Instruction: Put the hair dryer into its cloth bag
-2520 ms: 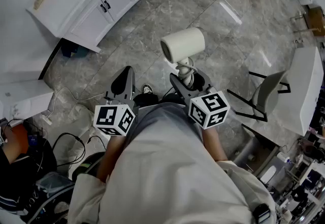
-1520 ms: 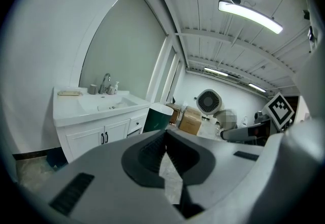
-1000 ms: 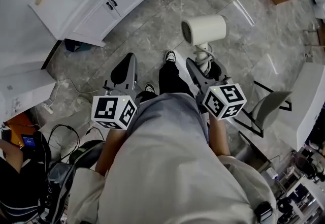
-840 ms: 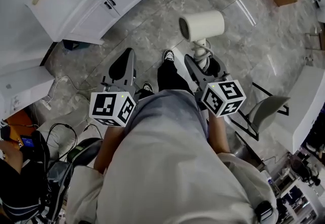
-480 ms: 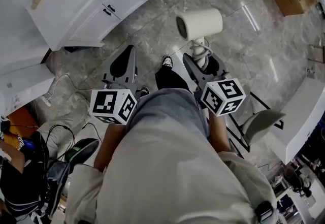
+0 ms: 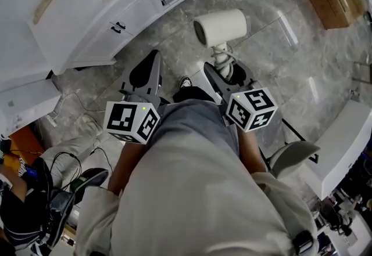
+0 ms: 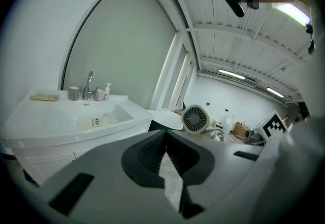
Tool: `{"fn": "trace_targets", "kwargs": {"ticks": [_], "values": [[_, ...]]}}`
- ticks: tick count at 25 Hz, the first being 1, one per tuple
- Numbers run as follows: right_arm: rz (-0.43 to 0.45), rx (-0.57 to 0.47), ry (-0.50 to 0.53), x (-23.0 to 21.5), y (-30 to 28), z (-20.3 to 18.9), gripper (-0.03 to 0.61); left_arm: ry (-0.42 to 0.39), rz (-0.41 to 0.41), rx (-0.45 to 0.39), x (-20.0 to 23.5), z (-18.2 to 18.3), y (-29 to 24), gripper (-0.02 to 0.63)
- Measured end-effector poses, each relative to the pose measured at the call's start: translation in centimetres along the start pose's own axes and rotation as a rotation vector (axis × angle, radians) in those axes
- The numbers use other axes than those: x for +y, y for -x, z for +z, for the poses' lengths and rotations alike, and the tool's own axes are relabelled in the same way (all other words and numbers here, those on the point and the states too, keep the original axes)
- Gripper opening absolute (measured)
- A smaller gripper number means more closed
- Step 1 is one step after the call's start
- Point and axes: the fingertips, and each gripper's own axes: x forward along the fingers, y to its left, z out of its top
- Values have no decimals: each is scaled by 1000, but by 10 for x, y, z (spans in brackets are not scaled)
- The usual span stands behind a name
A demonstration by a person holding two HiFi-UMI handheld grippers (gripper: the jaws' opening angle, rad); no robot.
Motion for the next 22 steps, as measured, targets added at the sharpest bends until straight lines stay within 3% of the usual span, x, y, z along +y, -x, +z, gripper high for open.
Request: {"fn": "trace_targets", "kwargs": {"ticks": [13, 22], "values": [[53, 43, 23, -16, -28, 14, 245, 27, 98, -21, 24, 10, -13, 8], [59, 95, 67, -30, -63, 38, 245, 76, 104, -23, 57, 19, -48, 8]]}}
